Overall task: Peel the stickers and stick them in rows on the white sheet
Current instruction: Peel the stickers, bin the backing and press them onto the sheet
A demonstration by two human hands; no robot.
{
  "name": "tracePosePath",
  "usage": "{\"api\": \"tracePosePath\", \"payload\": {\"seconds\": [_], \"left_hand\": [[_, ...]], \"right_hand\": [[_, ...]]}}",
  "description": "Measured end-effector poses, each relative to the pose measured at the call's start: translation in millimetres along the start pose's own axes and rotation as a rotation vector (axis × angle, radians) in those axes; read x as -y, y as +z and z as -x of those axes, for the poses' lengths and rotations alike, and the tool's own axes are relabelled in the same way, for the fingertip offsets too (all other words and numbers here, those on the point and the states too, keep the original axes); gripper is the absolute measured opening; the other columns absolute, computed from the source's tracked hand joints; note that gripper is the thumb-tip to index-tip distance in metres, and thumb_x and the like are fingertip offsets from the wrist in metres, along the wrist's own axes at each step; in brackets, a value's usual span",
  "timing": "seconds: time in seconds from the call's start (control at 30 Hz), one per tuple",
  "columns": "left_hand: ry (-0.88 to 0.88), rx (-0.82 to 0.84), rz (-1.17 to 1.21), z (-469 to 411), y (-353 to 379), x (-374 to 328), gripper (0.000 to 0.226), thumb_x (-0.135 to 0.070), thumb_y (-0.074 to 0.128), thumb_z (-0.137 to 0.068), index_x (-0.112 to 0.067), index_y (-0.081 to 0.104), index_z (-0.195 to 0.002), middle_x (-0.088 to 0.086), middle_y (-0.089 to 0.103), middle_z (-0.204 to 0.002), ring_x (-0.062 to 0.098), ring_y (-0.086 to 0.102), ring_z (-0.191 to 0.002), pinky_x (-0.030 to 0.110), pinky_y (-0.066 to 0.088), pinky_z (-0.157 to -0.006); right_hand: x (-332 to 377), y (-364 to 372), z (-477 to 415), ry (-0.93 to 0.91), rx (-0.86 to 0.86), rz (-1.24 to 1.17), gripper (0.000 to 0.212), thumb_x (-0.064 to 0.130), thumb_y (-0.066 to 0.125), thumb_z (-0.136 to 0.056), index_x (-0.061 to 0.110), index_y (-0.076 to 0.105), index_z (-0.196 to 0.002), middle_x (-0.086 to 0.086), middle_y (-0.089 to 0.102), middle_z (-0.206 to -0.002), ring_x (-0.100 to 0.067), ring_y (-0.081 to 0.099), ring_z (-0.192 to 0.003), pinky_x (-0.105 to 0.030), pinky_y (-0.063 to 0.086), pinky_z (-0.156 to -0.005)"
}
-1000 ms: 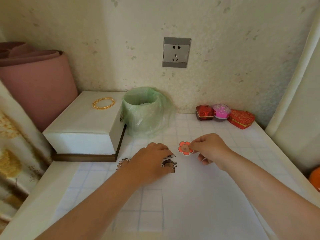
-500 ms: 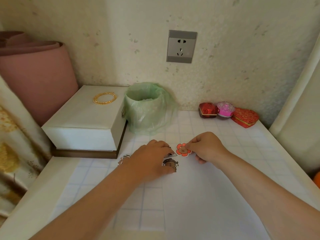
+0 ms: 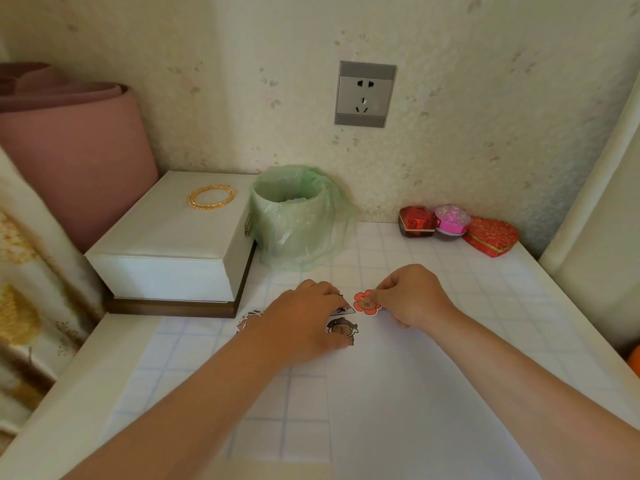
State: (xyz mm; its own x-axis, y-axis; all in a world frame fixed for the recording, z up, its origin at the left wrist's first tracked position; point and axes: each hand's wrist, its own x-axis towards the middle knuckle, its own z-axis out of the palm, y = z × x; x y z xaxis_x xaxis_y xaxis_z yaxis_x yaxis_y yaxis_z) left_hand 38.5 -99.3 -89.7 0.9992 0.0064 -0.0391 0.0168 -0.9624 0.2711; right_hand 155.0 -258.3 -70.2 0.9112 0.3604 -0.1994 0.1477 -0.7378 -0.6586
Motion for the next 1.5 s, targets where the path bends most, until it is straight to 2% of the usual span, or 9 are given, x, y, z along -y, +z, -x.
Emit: {"api": "tracePosePath", "payload": {"seconds": [0.2, 0.4, 0.63, 0.73, 0.83, 1.03, 1.2, 1.37, 1.5], "left_hand": [[-0.004, -0.028, -0.038, 0, 1, -3, 0.056, -0.054, 0.057, -0.089, -0.037, 0.044, -0.141, -0.014, 0.045, -0.136, 0.013, 0.039, -0.127, 0.036, 0.043, -0.099], [0.032, -0.048, -0.134, 3, 6, -8, 0.056, -0.049, 0.043, -0.095, -0.054, 0.024, -0.148, -0.008, 0.036, -0.138, 0.015, 0.034, -0.127, 0.032, 0.035, -0.096], [0.072, -0.033, -0.169, 0, 2, -18, 0.055, -0.036, 0.045, -0.094, -0.040, 0.035, -0.148, -0.007, 0.037, -0.146, 0.017, 0.032, -0.132, 0.034, 0.037, -0.097], [0.078, -0.027, -0.119, -2, 1, -25, 0.054, -0.027, 0.046, -0.091, -0.031, 0.041, -0.145, -0.012, 0.041, -0.146, 0.014, 0.034, -0.133, 0.035, 0.038, -0.099], [0.082, -0.039, -0.093, -2, 4, -29, 0.056, -0.025, 0.046, -0.090, -0.031, 0.039, -0.146, -0.015, 0.039, -0.148, 0.012, 0.035, -0.133, 0.030, 0.037, -0.096], [0.109, -0.058, -0.113, -1, 11, -29, 0.062, -0.030, 0.037, -0.089, -0.036, 0.032, -0.150, -0.011, 0.036, -0.147, 0.015, 0.035, -0.132, 0.032, 0.035, -0.097], [0.113, -0.025, -0.191, -3, 9, -31, 0.058, -0.029, 0.038, -0.094, -0.039, 0.027, -0.150, -0.006, 0.031, -0.150, 0.019, 0.031, -0.132, 0.036, 0.036, -0.099], [0.138, -0.017, -0.237, -2, 10, -28, 0.058, -0.037, 0.021, -0.090, -0.042, 0.032, -0.146, -0.005, 0.031, -0.153, 0.020, 0.032, -0.134, 0.035, 0.040, -0.096], [0.130, 0.016, -0.208, -3, 11, -26, 0.049, -0.031, 0.037, -0.098, -0.045, 0.039, -0.144, -0.007, 0.026, -0.160, 0.021, 0.028, -0.142, 0.036, 0.040, -0.102]], "right_hand": [[1, 2, 1, -0.032, -0.010, 0.046, 0.021, 0.026, 0.081, -0.079, 0.022, 0.073, -0.060, 0.010, 0.061, -0.052, -0.005, 0.049, -0.043, -0.021, 0.042, -0.047], [1, 5, -2, -0.043, -0.039, 0.132, 0.016, 0.030, 0.083, -0.076, 0.021, 0.075, -0.066, 0.005, 0.063, -0.060, -0.010, 0.051, -0.048, -0.020, 0.037, -0.045], [-2, 5, -6, -0.082, -0.089, 0.282, 0.036, 0.052, 0.087, -0.067, 0.020, 0.070, -0.071, 0.005, 0.066, -0.067, -0.013, 0.058, -0.060, -0.022, 0.037, -0.050], [-6, -2, -5, -0.077, -0.074, 0.306, 0.033, 0.049, 0.086, -0.067, 0.024, 0.066, -0.072, 0.003, 0.066, -0.073, -0.012, 0.059, -0.065, -0.023, 0.042, -0.054], [-15, -14, -1, -0.113, -0.076, 0.292, 0.014, 0.028, 0.074, -0.082, 0.020, 0.075, -0.092, 0.001, 0.072, -0.097, -0.018, 0.067, -0.089, -0.033, 0.058, -0.076], [-30, -23, 12, -0.332, -0.009, 0.367, 0.027, 0.023, 0.054, -0.097, 0.035, 0.070, -0.115, 0.013, 0.064, -0.112, -0.011, 0.061, -0.107, -0.030, 0.050, -0.089], [-37, -19, 20, -0.524, 0.076, 0.518, 0.039, 0.022, 0.048, -0.099, 0.045, 0.065, -0.126, 0.011, 0.055, -0.116, -0.016, 0.060, -0.101, -0.031, 0.049, -0.079], [-43, -16, 23, -0.599, 0.037, 0.596, 0.040, 0.024, 0.044, -0.100, 0.043, 0.061, -0.131, 0.011, 0.053, -0.123, -0.019, 0.058, -0.101, -0.028, 0.039, -0.070], [-48, -17, 24, -0.605, 0.010, 0.624, 0.041, 0.023, 0.043, -0.099, 0.039, 0.063, -0.131, 0.014, 0.053, -0.128, -0.016, 0.057, -0.106, -0.024, 0.036, -0.071]]}}
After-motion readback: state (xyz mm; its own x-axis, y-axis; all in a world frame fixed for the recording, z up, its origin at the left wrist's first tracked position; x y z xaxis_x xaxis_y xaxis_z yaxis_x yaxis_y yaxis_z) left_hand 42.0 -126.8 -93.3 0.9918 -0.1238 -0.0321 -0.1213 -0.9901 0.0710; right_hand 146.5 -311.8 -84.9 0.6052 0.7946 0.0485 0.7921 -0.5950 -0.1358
